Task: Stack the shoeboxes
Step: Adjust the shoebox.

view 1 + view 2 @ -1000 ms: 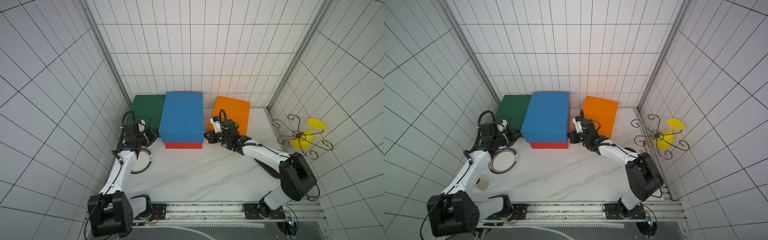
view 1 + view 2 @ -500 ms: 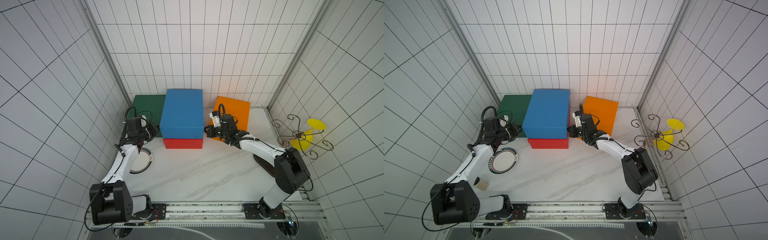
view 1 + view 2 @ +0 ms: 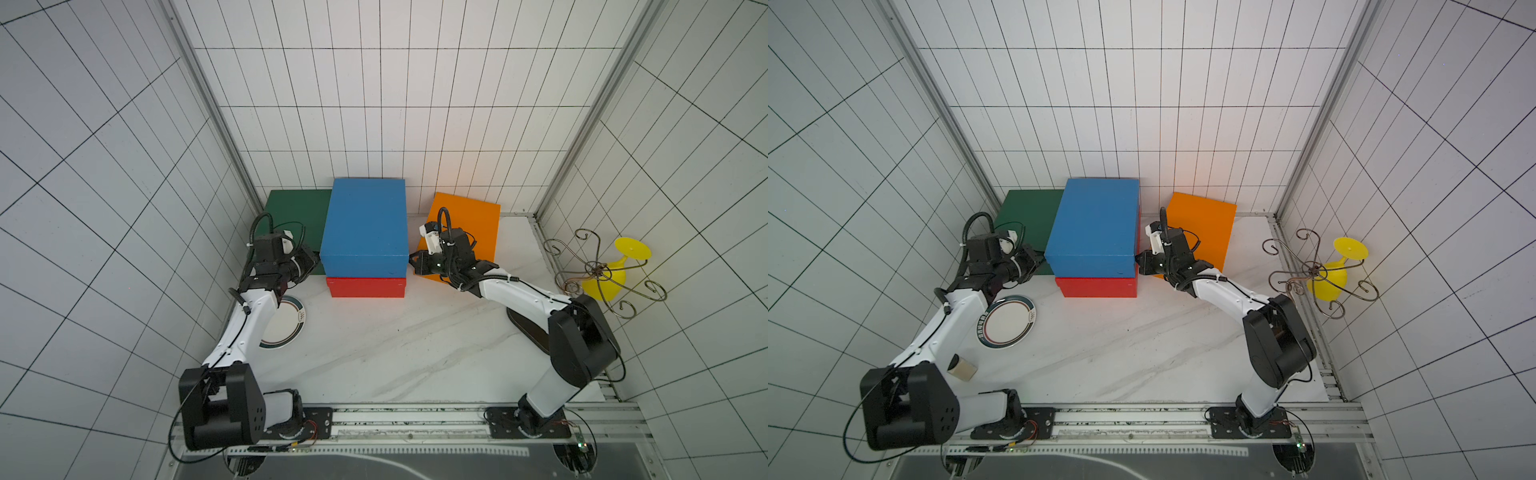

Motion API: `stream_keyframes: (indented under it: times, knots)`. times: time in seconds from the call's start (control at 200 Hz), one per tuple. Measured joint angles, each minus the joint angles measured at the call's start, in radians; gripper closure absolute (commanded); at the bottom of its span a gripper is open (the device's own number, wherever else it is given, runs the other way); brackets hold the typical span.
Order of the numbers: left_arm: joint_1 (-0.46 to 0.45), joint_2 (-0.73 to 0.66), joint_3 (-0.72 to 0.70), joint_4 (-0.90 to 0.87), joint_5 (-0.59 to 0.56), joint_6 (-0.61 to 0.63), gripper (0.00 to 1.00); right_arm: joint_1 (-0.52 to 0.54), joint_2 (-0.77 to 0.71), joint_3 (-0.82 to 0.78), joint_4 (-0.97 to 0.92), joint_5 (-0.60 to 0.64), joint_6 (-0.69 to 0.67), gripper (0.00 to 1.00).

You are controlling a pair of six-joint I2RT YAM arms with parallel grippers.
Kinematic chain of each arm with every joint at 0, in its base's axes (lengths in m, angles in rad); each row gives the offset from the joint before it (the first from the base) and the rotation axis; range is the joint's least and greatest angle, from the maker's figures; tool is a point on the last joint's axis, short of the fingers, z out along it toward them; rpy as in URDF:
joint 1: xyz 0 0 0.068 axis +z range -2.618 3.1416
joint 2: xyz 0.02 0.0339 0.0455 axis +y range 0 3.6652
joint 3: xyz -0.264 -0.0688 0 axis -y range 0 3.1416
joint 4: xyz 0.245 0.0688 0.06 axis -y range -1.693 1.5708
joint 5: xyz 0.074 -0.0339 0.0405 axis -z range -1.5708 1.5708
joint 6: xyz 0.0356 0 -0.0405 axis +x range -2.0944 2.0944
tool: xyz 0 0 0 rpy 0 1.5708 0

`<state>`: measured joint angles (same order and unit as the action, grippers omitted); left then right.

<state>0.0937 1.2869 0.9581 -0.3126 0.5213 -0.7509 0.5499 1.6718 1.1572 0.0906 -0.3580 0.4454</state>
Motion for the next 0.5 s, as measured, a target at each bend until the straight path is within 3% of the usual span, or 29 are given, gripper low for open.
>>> stream_keyframes:
  times: [0.33, 0.5]
  knots:
    - [0.053, -0.074, -0.026, -0.047, 0.014, -0.002, 0.76, 0.0, -0.014, 0.0, 0.003, -0.005, 0.001, 1.0]
    - [0.068, -0.12, -0.022, -0.1, -0.005, 0.007, 0.74, -0.01, -0.06, 0.0, 0.002, 0.008, 0.002, 1.0]
